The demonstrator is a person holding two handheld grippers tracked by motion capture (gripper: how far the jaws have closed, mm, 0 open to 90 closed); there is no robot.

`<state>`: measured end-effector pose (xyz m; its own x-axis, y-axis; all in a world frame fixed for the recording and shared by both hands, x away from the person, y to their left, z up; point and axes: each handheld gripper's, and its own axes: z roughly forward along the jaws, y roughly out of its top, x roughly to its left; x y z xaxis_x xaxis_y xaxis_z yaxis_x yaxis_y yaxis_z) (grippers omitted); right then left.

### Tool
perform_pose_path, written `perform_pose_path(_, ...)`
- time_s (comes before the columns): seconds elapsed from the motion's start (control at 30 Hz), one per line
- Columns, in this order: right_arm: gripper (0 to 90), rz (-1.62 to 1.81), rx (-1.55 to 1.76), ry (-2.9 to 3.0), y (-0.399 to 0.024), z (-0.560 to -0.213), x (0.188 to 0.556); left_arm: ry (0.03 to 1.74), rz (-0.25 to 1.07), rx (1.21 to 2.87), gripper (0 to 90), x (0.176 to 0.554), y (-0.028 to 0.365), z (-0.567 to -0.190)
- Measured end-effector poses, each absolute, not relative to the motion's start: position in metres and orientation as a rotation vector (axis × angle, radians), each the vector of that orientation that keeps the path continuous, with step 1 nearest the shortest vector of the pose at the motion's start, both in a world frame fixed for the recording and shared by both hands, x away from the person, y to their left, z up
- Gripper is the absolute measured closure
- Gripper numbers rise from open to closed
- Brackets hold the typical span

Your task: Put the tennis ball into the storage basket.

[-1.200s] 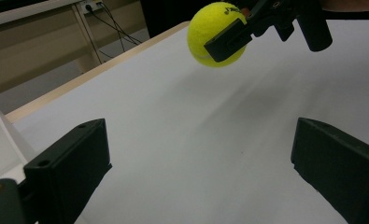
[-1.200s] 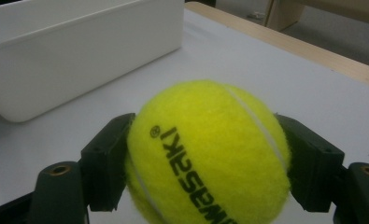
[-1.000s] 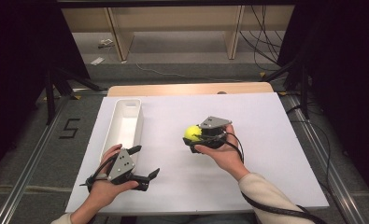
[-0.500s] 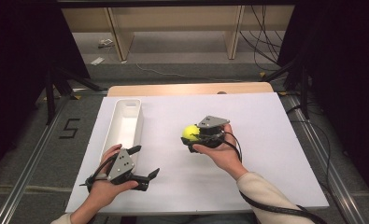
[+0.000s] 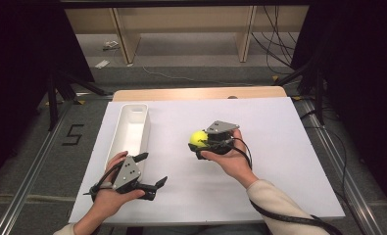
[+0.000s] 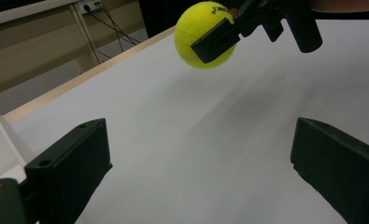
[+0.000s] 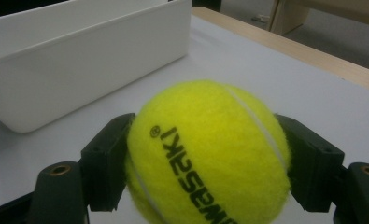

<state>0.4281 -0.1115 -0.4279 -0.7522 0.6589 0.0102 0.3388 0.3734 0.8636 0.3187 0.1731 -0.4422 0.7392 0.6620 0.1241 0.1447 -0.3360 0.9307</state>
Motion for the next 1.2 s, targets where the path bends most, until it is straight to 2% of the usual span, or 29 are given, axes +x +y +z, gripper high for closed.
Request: perform_pose_path(1.2, 26.7, 1.372, 0.826, 2.303, -0.092, -0.420, 0.426, 0.620, 0.602, 1.874, 4.3, 0.318, 0.172, -0.442)
